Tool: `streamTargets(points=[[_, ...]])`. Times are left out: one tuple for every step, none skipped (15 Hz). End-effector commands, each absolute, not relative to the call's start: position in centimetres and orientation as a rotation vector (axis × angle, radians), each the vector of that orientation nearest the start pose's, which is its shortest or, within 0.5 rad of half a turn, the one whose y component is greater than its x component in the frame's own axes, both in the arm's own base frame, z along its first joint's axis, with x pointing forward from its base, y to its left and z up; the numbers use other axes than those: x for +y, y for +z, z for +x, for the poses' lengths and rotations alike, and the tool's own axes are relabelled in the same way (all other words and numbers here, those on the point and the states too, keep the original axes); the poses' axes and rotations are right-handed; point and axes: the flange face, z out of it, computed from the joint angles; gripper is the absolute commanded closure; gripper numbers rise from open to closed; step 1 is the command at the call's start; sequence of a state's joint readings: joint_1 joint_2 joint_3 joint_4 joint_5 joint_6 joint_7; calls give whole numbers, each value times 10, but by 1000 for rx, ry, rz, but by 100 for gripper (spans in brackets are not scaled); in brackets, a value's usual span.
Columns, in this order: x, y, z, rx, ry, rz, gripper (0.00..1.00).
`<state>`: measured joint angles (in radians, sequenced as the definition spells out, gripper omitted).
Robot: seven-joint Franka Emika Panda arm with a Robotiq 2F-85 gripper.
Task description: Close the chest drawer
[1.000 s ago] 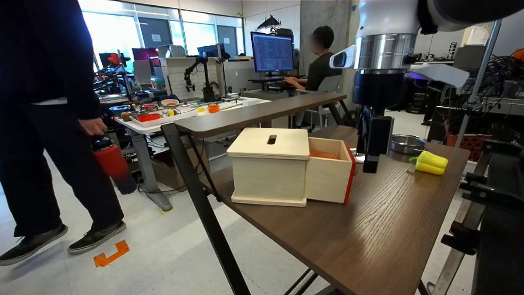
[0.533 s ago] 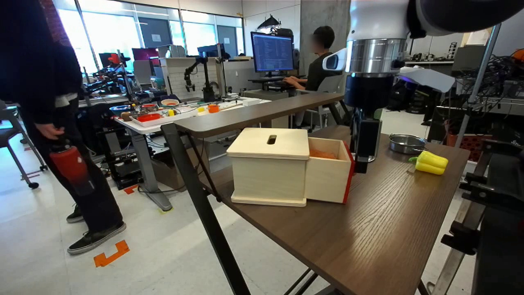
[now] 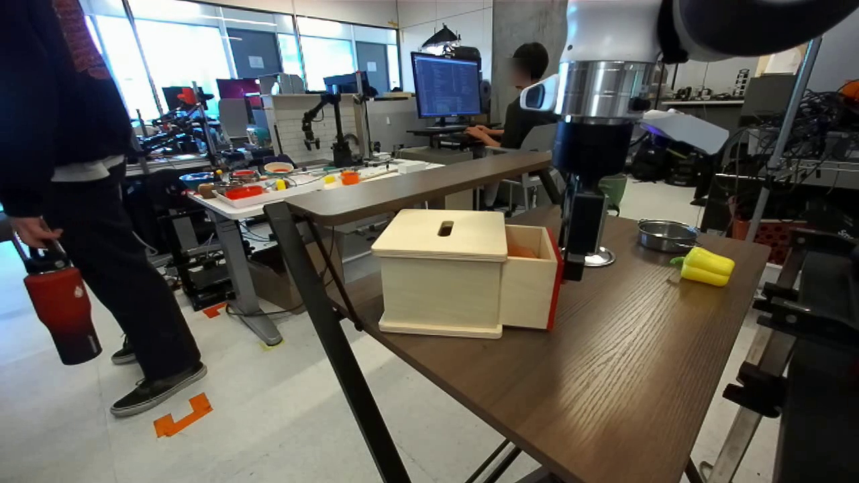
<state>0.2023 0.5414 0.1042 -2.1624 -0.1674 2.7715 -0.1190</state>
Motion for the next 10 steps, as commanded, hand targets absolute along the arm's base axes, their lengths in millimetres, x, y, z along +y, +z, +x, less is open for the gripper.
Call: streamTargets(points=[[193, 141, 552, -836, -215, -3022, 0], [195, 139, 556, -819, -244, -3020, 0], [198, 138, 559, -804, -265, -3015, 0], [201, 136, 561, -791, -283, -3012, 0], [204, 134, 564, -781, -299, -3009, 0], [206, 134, 566, -774, -314, -3006, 0], [208, 132, 568, -769, -329, -3003, 0], [209, 131, 570, -763, -338, -3002, 0], [210, 131, 571, -755, -351, -3002, 0], [210, 131, 573, -744, -368, -3001, 0]])
